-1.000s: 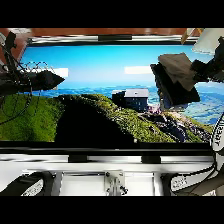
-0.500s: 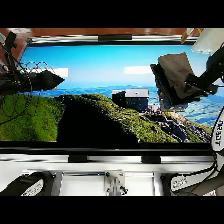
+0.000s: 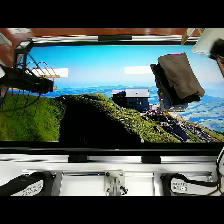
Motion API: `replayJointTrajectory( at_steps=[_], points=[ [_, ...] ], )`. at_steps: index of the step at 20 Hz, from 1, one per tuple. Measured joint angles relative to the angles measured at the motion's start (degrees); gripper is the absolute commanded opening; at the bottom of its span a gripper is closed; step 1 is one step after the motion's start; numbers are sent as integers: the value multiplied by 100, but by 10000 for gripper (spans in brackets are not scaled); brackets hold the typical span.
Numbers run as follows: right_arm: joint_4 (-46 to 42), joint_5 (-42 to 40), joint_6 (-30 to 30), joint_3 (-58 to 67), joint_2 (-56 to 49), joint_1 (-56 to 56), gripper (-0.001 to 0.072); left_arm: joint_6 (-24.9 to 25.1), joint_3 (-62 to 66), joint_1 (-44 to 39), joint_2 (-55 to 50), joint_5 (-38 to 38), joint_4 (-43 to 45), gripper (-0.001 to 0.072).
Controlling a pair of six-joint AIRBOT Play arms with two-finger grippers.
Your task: Fold the shirts.
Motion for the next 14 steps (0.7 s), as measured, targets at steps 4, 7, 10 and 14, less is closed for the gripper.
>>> replayJointTrajectory(
  at_steps=[4,7,10,14],
  points=[
    [240,-138,-37,-1043,59,1102,601,-227,627,-262,-787,-920,708,664],
    [520,-326,-50,-1711,-63,1493,601,-291,769,-424,-1106,-1200,927,663],
    [745,-356,-57,-1989,-146,1650,600,-315,822,-503,-1259,-1329,1019,663],
    [855,-376,-59,-2109,-184,1707,601,-332,850,-538,-1349,-1394,1075,664]
  ],
)
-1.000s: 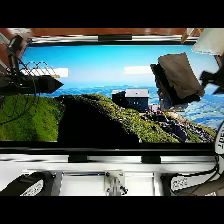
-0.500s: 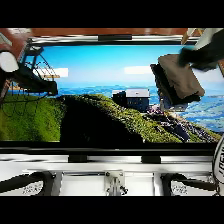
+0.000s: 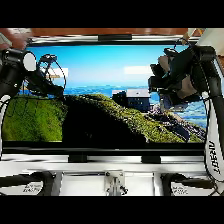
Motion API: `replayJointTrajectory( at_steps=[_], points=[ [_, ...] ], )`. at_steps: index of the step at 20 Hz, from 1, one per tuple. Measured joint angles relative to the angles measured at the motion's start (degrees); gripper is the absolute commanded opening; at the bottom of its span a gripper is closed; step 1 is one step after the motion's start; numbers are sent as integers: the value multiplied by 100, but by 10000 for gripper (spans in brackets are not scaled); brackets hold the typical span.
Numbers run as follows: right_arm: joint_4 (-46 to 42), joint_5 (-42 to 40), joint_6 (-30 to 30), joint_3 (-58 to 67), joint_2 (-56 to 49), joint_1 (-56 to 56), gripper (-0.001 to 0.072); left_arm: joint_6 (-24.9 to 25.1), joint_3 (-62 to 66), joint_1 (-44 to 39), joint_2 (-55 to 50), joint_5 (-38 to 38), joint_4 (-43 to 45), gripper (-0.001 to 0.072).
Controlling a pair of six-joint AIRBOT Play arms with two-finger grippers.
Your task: Fold the shirts.
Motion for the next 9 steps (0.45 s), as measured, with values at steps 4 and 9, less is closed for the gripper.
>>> replayJointTrajectory(
  at_steps=[4,9],
  points=[
    [39,-4,-2,-35,-11,22,601,-2,4,-4,-31,-22,9,663],
    [52,-9,-4,-44,-11,28,601,-4,4,-4,-66,-24,17,664]
  ],
)
